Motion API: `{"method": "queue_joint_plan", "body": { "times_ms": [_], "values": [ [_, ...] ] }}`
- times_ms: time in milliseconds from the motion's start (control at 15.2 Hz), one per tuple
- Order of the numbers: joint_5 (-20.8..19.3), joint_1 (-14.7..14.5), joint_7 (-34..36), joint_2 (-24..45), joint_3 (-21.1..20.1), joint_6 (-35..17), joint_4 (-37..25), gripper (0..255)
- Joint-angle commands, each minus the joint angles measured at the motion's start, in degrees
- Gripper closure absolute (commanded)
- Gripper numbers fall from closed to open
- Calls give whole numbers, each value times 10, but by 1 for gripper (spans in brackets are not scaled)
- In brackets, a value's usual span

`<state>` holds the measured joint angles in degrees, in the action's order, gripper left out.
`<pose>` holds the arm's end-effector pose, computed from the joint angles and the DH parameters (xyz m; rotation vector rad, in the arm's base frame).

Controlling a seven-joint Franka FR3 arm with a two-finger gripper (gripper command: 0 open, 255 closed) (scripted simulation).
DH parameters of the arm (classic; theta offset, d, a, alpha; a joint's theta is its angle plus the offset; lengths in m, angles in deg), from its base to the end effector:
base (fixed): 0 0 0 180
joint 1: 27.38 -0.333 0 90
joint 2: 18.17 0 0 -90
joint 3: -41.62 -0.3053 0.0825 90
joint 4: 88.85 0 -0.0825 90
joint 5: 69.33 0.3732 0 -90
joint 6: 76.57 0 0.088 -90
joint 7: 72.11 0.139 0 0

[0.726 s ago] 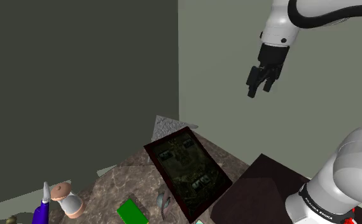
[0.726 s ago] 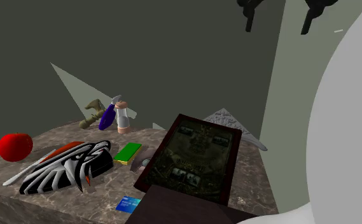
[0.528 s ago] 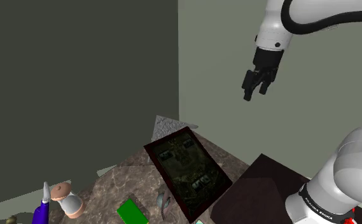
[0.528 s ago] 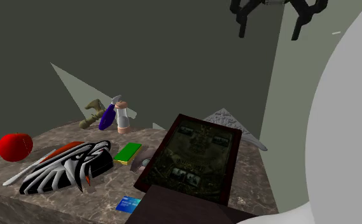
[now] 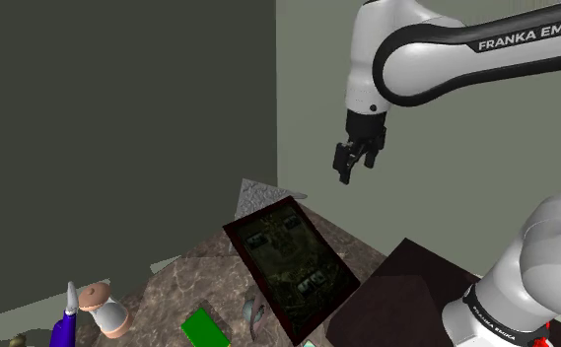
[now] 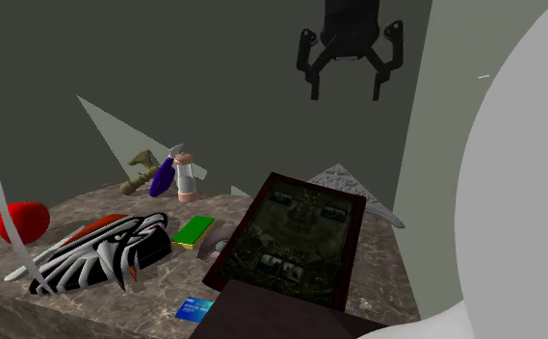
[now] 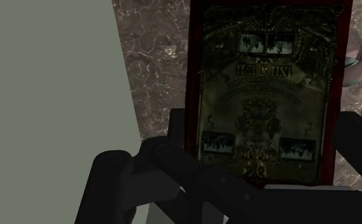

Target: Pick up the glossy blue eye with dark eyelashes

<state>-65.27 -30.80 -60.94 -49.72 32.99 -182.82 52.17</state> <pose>0.3610 0.0855 0.4434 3.1175 -0.0482 -0.0890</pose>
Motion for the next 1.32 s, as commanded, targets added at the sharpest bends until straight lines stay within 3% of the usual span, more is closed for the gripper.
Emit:
{"method": "queue_joint_plan", "body": {
  "times_ms": [0, 594, 924, 1254],
  "values": [
    [-2, -9, 22, 32, -26, -24, -3, 0],
    [-64, -29, 127, 216, -124, -111, -59, 0],
    [-135, -46, 203, 336, -160, -135, -114, 0],
    [-217, -83, 276, 461, -169, -137, -186, 0]
  ]
}}
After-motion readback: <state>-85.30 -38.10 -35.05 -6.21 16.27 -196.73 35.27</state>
